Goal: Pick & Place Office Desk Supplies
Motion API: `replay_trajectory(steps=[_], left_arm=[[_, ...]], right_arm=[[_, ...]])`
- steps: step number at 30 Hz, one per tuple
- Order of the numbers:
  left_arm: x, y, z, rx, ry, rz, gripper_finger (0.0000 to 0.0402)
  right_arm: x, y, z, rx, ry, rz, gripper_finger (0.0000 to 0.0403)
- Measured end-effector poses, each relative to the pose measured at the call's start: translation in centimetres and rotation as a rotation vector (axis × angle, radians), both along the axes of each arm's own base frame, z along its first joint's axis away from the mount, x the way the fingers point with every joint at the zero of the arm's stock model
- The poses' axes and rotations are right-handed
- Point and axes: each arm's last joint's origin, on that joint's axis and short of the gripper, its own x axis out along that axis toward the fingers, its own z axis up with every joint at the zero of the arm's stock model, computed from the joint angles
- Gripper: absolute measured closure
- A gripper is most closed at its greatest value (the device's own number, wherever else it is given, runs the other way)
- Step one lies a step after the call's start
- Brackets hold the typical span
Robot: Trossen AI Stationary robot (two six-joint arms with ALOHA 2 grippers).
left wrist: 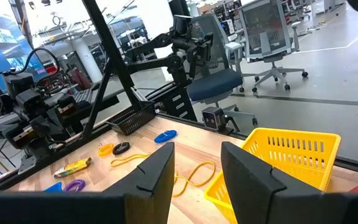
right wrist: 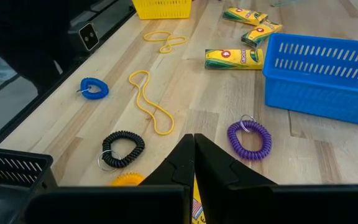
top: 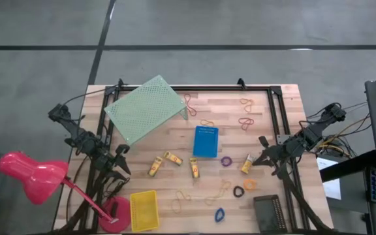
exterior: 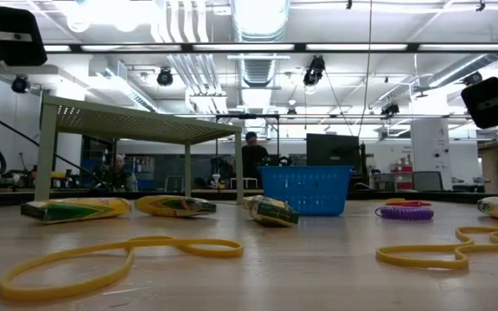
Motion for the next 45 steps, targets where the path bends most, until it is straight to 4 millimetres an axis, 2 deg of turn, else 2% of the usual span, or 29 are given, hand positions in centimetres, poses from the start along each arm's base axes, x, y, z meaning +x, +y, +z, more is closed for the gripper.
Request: replay_trajectory(steps=[8,14,20,25,32,38,45], left_arm=[[0.0,0.0,0.0,-0.012,0.009,0.0,0.0268],[0.0,0.0,0.4,-0.276,0.153,0.012,0.0268],[0.0,0.0,0.5,-0.341,0.211,0.016,0.0268],[-0.3,0.3,2.0,-0.336,0.213,0.023,0.0268],[-0.7,0.8,4.8,-0.254,0.31,0.09,0.0268],[0.7,-0.3,7.0,-0.201,0.403,0.133,0.0268],[4.7,-3.1,9.4,-0.118,0.546,0.206,0.0268]], right_arm=[[0.0,0.0,0.0,0.0,0.0,0.0,0.0394],[0.0,0.0,0.0,0.0,0.001,0.0,0.0394],[0.0,0.0,0.0,0.0,0.0,0.0,0.0394],[0.0,0.0,0.0,0.0,0.0,0.0,0.0394],[0.0,0.0,0.0,0.0,0.0,0.0,0.0394],[0.0,0.0,0.0,0.0,0.0,0.0,0.0394],[0.0,0.0,0.0,0.0,0.0,0.0,0.0394]])
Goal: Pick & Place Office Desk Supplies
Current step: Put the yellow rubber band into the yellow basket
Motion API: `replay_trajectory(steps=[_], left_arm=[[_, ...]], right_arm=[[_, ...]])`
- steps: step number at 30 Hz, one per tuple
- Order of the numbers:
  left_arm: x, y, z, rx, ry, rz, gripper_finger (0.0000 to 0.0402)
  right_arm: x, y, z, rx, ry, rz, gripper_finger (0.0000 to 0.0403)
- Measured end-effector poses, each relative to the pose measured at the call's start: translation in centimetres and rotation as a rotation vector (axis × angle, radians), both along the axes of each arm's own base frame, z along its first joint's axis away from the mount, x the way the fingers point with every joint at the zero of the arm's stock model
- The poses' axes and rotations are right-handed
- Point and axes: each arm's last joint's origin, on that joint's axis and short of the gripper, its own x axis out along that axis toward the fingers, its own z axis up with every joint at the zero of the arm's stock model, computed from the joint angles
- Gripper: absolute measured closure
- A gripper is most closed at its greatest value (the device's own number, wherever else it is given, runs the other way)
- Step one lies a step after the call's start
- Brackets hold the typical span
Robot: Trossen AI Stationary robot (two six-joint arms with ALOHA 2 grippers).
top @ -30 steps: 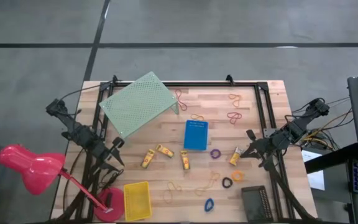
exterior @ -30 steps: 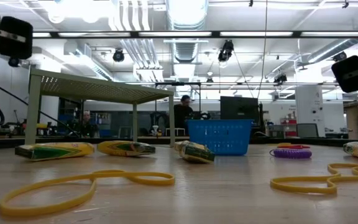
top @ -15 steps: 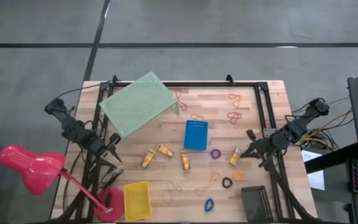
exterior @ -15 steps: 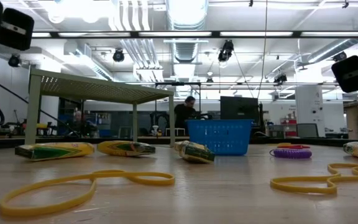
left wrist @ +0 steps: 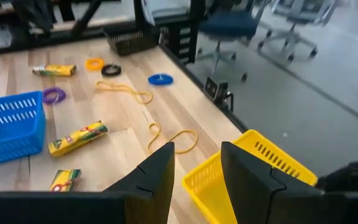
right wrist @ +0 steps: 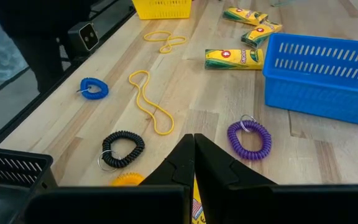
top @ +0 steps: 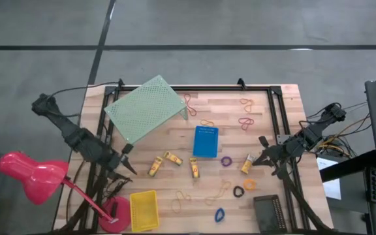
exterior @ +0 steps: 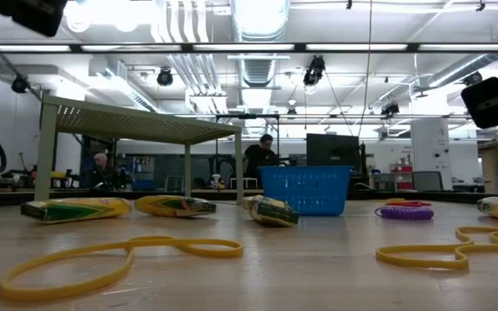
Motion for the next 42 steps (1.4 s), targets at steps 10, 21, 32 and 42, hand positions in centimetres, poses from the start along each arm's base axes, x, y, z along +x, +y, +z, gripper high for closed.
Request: replay_trajectory(steps=[10,21,32,42], left_arm=[[7.9,-3.8,3.3,0.106,0.113,0.07,0.0268],[15.0,-5.7,0.6,0.098,0.299,0.212,0.0268],[18.5,-6.0,-6.0,0.028,0.577,0.332,0.0268],[19.8,-6.7,-9.4,-0.008,0.645,0.345,0.0268]], right_arm=[[0.0,0.0,0.0,0.0,0.0,0.0,0.0394],[0.0,0.0,0.0,0.0,0.0,0.0,0.0394],[0.0,0.0,0.0,0.0,0.0,0.0,0.0394],[0.0,0.0,0.0,0.0,0.0,0.0,0.0394]])
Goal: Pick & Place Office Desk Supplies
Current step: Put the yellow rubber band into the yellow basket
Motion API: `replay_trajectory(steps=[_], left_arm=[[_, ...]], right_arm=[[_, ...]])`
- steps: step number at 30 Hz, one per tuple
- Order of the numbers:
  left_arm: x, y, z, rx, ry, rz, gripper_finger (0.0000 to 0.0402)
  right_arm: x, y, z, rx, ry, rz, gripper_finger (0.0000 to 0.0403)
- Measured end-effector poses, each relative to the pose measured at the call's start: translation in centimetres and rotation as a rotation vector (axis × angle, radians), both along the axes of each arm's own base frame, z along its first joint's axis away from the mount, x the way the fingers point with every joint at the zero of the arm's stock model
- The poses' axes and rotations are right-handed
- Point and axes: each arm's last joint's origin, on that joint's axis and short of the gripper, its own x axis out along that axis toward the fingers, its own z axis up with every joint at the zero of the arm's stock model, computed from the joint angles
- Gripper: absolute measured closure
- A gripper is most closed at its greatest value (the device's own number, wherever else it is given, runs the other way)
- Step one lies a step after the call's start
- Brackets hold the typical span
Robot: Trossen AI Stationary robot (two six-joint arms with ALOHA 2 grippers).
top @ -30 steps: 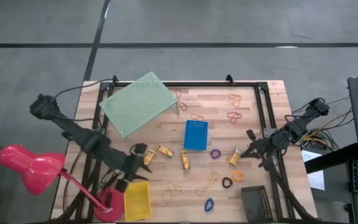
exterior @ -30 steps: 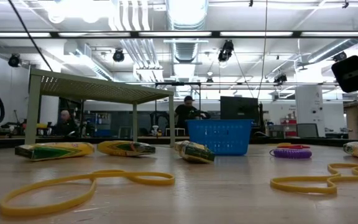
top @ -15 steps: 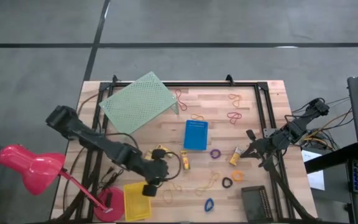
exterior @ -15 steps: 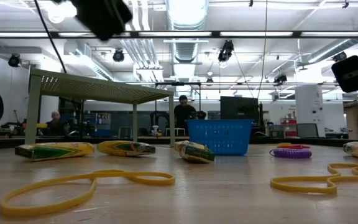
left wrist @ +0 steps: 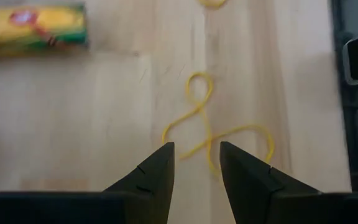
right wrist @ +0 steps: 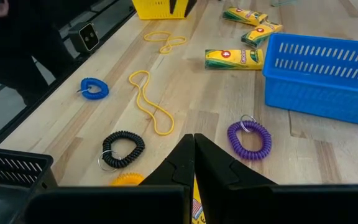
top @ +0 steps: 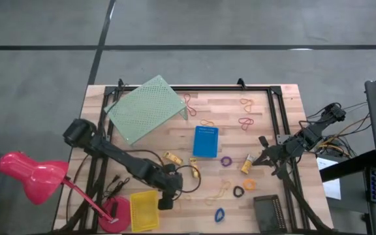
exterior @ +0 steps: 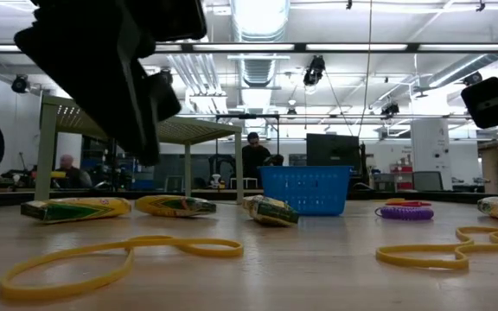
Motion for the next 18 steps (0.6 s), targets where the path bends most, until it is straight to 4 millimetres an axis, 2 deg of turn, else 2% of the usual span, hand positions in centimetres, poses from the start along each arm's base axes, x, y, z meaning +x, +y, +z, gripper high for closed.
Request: replay_trajectory(steps=[5,18], left_arm=[[0.8,-0.4,-0.8,0.016,-0.062,-0.063,0.0268],[1.2,-0.6,-2.4,0.016,-0.034,-0.057,0.0268]], right_arm=[[0.0,0.0,0.0,0.0,0.0,0.0,0.0394],[0.0,0.0,0.0,0.0,0.0,0.0,0.0394]])
